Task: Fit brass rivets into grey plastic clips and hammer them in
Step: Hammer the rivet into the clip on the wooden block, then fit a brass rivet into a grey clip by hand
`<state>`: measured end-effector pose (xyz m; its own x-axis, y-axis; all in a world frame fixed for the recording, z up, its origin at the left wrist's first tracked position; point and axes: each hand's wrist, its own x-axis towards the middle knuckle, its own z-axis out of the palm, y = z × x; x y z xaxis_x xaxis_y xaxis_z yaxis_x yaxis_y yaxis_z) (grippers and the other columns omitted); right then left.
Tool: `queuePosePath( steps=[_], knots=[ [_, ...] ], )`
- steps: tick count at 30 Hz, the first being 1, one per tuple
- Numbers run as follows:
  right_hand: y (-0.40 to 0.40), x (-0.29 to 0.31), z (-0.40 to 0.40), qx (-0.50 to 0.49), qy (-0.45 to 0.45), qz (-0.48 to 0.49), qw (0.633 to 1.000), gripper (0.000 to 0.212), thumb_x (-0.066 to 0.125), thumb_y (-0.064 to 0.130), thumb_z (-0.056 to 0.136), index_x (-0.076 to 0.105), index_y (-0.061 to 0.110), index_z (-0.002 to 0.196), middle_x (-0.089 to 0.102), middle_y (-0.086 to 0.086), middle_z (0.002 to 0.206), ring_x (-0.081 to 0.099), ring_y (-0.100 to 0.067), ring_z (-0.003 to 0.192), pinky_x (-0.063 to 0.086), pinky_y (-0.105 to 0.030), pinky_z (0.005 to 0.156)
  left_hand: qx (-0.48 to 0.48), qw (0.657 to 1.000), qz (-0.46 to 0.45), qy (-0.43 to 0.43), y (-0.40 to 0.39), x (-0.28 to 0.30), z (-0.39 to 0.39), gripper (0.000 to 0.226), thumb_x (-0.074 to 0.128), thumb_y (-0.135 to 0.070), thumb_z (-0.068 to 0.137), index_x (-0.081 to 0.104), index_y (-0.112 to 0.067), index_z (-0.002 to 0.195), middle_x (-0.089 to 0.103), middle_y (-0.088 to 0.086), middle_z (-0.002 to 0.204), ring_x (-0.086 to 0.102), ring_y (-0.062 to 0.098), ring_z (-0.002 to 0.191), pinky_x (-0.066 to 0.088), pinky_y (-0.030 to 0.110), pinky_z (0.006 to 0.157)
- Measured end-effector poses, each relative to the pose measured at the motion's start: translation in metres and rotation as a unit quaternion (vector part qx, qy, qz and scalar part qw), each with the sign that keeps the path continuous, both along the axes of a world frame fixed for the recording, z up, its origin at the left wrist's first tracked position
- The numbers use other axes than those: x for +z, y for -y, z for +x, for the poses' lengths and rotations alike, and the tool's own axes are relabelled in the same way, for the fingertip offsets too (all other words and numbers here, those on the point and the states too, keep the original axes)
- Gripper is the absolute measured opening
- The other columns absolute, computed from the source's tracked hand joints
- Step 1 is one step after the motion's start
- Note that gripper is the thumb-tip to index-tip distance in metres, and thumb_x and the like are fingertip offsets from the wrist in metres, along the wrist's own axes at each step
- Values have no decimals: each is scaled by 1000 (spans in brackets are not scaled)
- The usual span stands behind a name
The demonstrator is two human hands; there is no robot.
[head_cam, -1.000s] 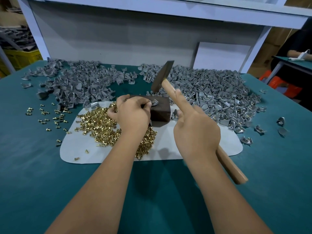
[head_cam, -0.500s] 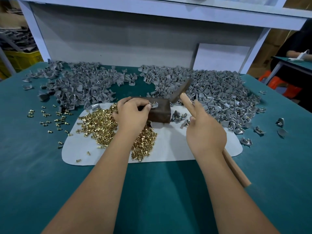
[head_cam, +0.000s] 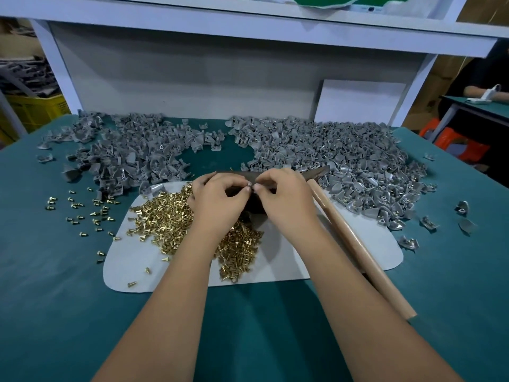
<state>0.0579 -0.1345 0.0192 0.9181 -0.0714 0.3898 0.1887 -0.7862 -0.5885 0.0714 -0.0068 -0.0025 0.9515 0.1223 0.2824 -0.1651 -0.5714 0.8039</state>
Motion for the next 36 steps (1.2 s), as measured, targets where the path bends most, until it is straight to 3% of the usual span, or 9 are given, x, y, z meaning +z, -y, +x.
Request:
queuePosePath(
  steps=[3,9,19,25,29,36],
  knots=[
    [-3,-2,7,-11,-6,46,999,14,66,18,85,61,30,78,63,4,93,55,-21,99,47,-41,86,-5,1000,0,4,-1,-1,1,21,67,-39,87,58,-50,72,57,-28,98,29,16,129,23,38,103],
    [-8,-9,8,-31,7,134,990,7,66,20,85,68,22,79,58,6,91,52,-22,103,45,-41,90,-3,1000,-5,7,0,-3,3,12,66,-39,87,63,-47,77,58,-28,99,30,16,128,24,38,103],
    [-21,-18,11,-85,91,64,990,9,66,13,85,66,16,77,52,9,83,49,-17,92,38,-35,84,-20,999,-22,33,-1,-3,4,13,70,-36,85,65,-45,76,63,-25,94,45,19,126,33,47,106],
    [-22,-22,13,-81,118,64,988,10,65,8,85,64,13,76,50,9,82,48,-15,89,27,-21,72,-12,999,-22,36,1,-4,4,13,70,-37,85,65,-45,77,62,-26,93,44,18,126,33,47,106],
    [-21,-25,15,-75,128,58,987,13,63,7,85,61,14,74,51,8,81,47,-15,89,24,-20,68,4,1000,-13,25,2,-4,3,13,69,-41,86,64,-47,75,58,-32,88,35,15,128,30,48,105],
    [-21,-27,14,-69,139,65,986,11,63,6,85,62,12,75,54,6,83,46,-15,88,25,-19,70,-9,999,-26,38,1,-6,4,11,71,-37,85,67,-44,77,64,-23,94,42,16,128,30,46,107]
  ],
)
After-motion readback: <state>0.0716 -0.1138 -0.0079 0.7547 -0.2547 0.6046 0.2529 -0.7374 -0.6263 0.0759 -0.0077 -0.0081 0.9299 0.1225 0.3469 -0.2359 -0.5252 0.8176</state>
